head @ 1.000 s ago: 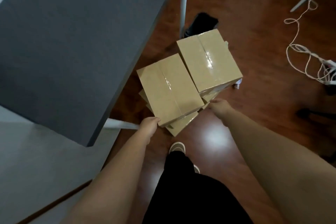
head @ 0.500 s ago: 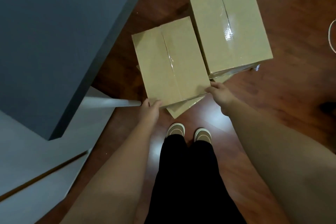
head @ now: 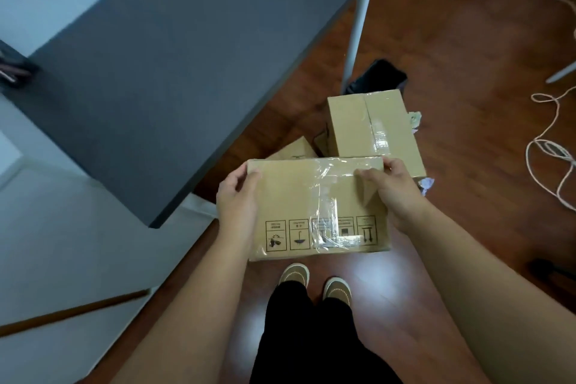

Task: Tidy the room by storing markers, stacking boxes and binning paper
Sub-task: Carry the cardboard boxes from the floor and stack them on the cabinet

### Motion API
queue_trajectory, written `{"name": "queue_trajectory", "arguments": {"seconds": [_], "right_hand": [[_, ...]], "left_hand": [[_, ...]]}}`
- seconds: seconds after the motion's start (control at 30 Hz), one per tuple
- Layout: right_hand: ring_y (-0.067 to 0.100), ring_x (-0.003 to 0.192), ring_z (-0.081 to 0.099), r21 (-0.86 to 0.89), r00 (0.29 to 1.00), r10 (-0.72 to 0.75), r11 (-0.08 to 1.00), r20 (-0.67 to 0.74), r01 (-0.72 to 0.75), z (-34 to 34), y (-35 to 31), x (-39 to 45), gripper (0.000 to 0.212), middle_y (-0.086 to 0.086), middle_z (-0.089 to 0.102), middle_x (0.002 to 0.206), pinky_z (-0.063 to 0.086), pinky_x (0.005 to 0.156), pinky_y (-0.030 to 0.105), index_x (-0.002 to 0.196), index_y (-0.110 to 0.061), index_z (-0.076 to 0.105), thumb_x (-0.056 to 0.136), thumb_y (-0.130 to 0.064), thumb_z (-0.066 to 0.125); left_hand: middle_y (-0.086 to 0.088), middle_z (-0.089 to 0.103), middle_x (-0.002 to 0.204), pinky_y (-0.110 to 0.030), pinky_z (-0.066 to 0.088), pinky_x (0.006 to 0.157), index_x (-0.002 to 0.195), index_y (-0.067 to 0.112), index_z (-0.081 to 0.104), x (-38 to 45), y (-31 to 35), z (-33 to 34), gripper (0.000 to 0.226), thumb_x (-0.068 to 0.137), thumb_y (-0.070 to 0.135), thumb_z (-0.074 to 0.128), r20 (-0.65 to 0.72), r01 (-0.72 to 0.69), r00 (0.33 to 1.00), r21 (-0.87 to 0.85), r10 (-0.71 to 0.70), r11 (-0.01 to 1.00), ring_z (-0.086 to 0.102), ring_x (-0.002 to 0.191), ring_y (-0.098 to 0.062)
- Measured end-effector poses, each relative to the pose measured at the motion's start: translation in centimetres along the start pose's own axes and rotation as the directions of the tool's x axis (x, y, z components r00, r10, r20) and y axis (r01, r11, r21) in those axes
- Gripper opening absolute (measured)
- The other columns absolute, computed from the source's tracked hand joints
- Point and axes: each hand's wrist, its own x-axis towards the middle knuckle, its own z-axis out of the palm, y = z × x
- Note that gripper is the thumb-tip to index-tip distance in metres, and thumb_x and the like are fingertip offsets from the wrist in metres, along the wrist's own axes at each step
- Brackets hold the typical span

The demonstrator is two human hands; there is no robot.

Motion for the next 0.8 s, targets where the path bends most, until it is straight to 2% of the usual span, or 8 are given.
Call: {"name": "queue_trajectory", "arguments": {"seconds": [0.1,0.23,0.3,0.37,0.5,0.57,0.67,0.8], "right_hand": [[0.023,0.097,0.065,-0.035,0.996,-0.089,0.996,-0.030,0.088,-0.8,-3.2,-3.3,0.044,0.007,0.064,0.110,0.051,0.070,0.030,0.123,-0.015,0.046,0.085,-0.011,0.068],[0.009,0.082,0.063,-0.022,0.967,-0.253,0.967,-0.015,0.253,-1.6,-7.8,-8.3,0.037,-0.003,0.063,0.101,0.051,0.050,0.018,0.120,-0.023,0.048,0.088,-0.012,0.062],[0.007,0.087,0.061,-0.044,0.933,-0.359,0.933,-0.005,0.358,-1.8,-9.7,-10.8,0.033,-0.006,0.062,0.107,0.049,0.059,0.021,0.114,-0.031,0.050,0.085,-0.019,0.063],[0.007,0.099,0.058,-0.045,0.897,-0.443,0.896,0.004,0.442,-1.7,-11.3,-13.1,0.040,-0.011,0.057,0.118,0.045,0.067,0.025,0.119,-0.034,0.048,0.082,-0.027,0.064],[-0.006,0.108,0.054,-0.002,0.807,-0.589,0.808,-0.050,0.590,0.2,-13.2,-17.5,0.041,-0.033,0.053,0.123,0.045,0.076,0.028,0.111,-0.045,0.049,0.073,-0.041,0.064],[-0.015,0.102,0.054,0.039,0.765,-0.639,0.765,-0.083,0.643,1.9,-13.6,-19.3,0.031,-0.037,0.056,0.119,0.045,0.079,0.027,0.100,-0.050,0.051,0.072,-0.041,0.062],[-0.013,0.103,0.056,0.110,0.725,-0.685,0.717,-0.067,0.688,5.8,-13.5,-22.0,0.022,-0.028,0.059,0.122,0.045,0.082,0.027,0.096,-0.047,0.053,0.076,-0.041,0.060],[-0.016,0.110,0.054,0.225,0.671,-0.740,0.660,0.036,0.716,13.2,-11.9,-26.7,0.031,-0.025,0.059,0.126,0.043,0.085,0.018,0.106,-0.032,0.054,0.082,-0.049,0.062]], "left_hand": [[0.013,0.070,0.104,-0.028,0.056,0.065,0.103,0.045,0.067,-2.8,2.0,0.1,0.037,0.068,0.059,0.063,-0.031,-0.049,0.998,-0.036,0.047,0.998,0.070,0.089,-0.010],[0.011,0.070,0.097,-0.035,0.058,0.067,0.090,0.047,0.059,-6.8,5.0,-0.1,0.030,0.066,0.062,0.067,-0.054,-0.141,0.989,-0.139,0.135,0.980,0.070,0.084,-0.010],[0.014,0.067,0.097,-0.033,0.057,0.064,0.089,0.050,0.053,-9.0,6.5,-0.3,0.034,0.063,0.066,0.068,-0.074,-0.183,0.982,-0.204,0.172,0.962,0.069,0.084,-0.008],[0.017,0.062,0.106,-0.028,0.054,0.066,0.095,0.048,0.048,-11.3,8.1,-0.9,0.045,0.060,0.067,0.069,-0.109,-0.242,0.969,-0.276,0.220,0.930,0.066,0.087,-0.003],[0.024,0.052,0.127,-0.019,0.052,0.071,0.106,0.040,0.046,-15.3,10.9,-3.7,0.056,0.061,0.065,0.068,-0.180,-0.398,0.917,-0.348,0.356,0.849,0.061,0.098,0.006],[0.020,0.051,0.133,-0.026,0.054,0.078,0.107,0.039,0.046,-16.6,11.7,-5.9,0.056,0.062,0.064,0.068,-0.222,-0.452,0.891,-0.349,0.396,0.821,0.060,0.102,0.005],[0.013,0.052,0.135,-0.037,0.055,0.089,0.116,0.031,0.045,-17.8,12.2,-10.6,0.064,0.065,0.062,0.068,-0.315,-0.523,0.846,-0.329,0.430,0.787,0.059,0.110,-0.004],[0.021,0.059,0.120,-0.019,0.053,0.070,0.109,0.039,0.046,-19.4,11.7,-19.5,0.049,0.070,0.058,0.068,-0.469,-0.630,0.752,-0.306,0.462,0.714,0.063,0.097,0.004]]}}
